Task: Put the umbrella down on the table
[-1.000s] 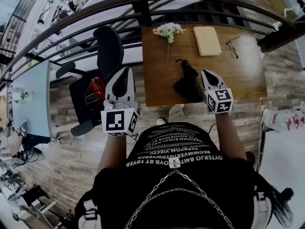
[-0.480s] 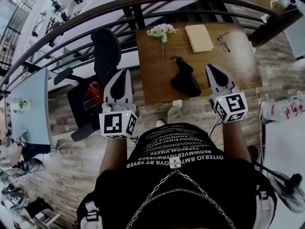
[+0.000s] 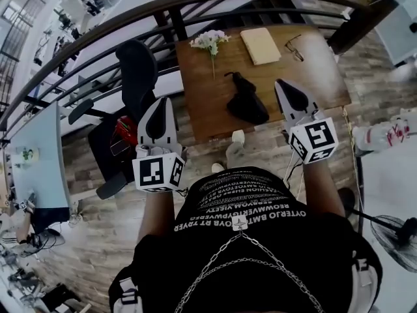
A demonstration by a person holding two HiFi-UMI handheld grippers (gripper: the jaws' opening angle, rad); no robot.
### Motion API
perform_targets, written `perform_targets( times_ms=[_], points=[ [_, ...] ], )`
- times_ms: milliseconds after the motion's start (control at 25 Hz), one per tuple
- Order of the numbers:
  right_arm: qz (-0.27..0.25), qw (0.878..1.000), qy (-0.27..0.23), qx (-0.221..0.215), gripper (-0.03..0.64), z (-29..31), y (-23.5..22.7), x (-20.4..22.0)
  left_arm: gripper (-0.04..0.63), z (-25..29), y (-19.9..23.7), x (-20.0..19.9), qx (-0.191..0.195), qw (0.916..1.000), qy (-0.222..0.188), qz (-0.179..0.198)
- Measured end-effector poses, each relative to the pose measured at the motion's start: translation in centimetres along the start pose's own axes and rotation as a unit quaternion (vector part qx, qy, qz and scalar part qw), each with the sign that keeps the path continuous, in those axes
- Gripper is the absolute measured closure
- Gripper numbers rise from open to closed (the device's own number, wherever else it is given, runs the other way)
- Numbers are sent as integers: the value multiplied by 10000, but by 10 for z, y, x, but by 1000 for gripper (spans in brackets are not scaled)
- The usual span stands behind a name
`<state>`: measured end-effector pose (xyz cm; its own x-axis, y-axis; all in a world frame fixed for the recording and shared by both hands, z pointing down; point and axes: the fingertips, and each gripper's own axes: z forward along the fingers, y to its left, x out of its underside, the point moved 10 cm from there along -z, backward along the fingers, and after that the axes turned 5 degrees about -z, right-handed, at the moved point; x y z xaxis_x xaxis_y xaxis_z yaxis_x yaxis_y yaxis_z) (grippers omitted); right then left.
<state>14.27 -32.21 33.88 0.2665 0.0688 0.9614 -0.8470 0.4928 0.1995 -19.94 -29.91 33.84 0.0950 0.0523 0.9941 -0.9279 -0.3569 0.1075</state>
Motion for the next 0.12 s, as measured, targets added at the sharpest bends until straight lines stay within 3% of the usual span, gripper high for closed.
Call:
perform_targets(
  times_ms=[120],
  points=[
    [-28, 10000, -13, -42, 601, -4, 6, -3, 566, -3, -1, 0, 37, 10000, 0, 5]
  ],
)
